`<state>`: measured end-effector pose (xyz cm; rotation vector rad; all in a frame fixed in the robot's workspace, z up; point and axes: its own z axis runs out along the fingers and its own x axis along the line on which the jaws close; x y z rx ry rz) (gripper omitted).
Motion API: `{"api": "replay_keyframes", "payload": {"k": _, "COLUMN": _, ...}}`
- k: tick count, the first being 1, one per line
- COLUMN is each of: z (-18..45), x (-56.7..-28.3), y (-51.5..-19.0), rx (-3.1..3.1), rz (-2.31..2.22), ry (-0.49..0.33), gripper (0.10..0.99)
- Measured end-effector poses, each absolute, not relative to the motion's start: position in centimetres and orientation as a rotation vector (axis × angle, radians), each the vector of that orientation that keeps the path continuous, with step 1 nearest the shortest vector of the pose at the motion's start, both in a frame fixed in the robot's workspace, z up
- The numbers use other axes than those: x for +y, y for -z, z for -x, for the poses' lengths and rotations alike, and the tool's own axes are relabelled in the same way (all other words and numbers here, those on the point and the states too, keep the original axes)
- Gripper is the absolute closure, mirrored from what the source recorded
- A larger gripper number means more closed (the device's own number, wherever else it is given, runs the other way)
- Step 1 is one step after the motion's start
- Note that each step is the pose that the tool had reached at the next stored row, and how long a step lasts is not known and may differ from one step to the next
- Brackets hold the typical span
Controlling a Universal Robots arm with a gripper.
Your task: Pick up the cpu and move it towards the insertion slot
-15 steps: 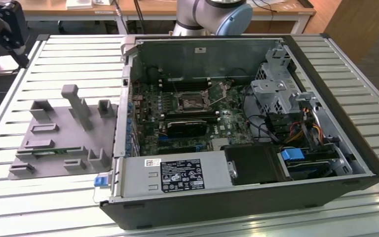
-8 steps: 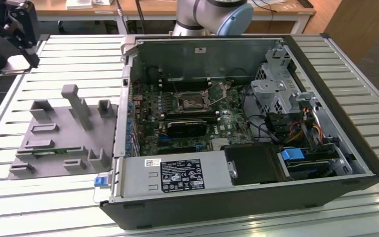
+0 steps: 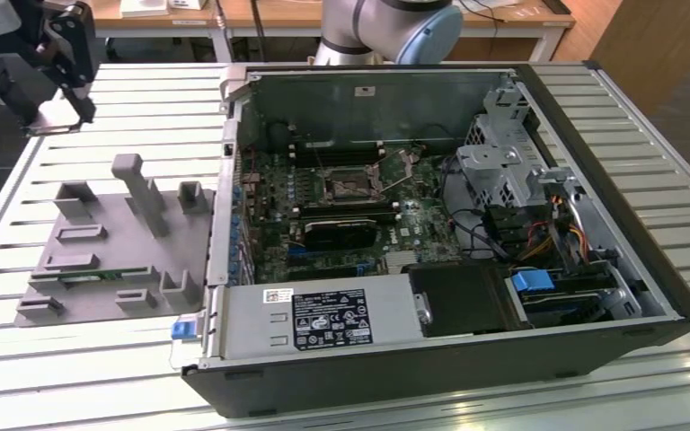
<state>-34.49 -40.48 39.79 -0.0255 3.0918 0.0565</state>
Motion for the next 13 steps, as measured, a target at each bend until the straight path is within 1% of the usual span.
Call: {"api": "replay_keyframes", "payload": {"k": 13, "z": 30.9, "x": -40.5, "y": -39.8, "rx": 3.092, "rz": 0.025, "ry": -0.057, "gripper": 0.549}}
